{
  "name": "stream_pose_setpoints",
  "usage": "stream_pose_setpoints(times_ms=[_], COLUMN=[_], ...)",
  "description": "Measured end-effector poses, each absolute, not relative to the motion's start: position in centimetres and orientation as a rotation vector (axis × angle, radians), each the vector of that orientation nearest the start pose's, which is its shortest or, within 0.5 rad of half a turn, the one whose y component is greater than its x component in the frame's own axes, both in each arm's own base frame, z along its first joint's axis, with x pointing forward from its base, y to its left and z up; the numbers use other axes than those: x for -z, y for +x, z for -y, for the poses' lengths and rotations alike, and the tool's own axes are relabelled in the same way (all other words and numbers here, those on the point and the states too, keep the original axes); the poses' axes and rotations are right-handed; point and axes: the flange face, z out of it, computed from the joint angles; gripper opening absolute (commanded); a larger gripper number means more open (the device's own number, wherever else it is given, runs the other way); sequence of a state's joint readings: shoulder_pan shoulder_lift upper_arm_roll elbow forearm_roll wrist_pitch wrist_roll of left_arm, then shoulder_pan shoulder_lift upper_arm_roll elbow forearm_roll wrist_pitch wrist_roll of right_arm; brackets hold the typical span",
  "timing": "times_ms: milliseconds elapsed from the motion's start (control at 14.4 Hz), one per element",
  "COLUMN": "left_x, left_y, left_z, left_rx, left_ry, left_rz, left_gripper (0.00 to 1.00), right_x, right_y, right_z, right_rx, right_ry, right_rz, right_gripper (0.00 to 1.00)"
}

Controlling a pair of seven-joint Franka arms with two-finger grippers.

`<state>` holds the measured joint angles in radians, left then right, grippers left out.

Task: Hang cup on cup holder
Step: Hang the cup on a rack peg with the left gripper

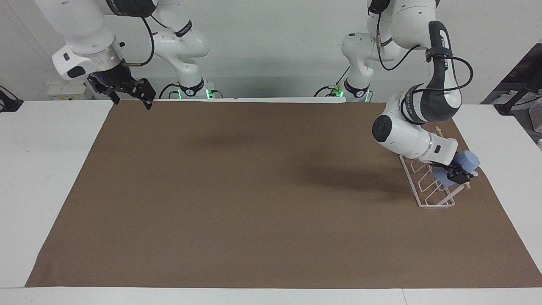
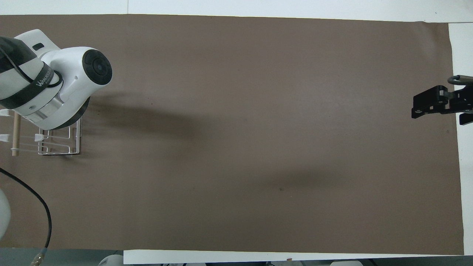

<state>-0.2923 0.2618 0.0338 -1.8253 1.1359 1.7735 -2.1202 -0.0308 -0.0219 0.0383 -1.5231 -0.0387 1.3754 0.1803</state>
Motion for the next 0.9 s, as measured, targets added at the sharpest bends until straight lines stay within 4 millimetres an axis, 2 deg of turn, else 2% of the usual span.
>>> stream_pose_setpoints(times_ms=[346,623,900], left_x=[-41.2,-40.6,-40.3], left_y=[61.2,61.6,61.7], left_z=[7.9,6.5,6.5], left_rx=[1.109,1.103,1.106], left_ry=[-1.716,-1.738,-1.761], left_rz=[1.460,1.475,1.475], left_gripper=[0.45,0.45,0.46], right_x=[-63.9,-63.9,-63.9], right_y=[52.7,52.7,52.7], right_z=[0.1,-0.1,-0.1], right_rx=[-0.212,-0.212,-0.212], right_ry=[-3.174,-3.174,-3.174], right_rz=[-0.284,-0.279,-0.280], right_gripper=[0.99,0.99,0.99])
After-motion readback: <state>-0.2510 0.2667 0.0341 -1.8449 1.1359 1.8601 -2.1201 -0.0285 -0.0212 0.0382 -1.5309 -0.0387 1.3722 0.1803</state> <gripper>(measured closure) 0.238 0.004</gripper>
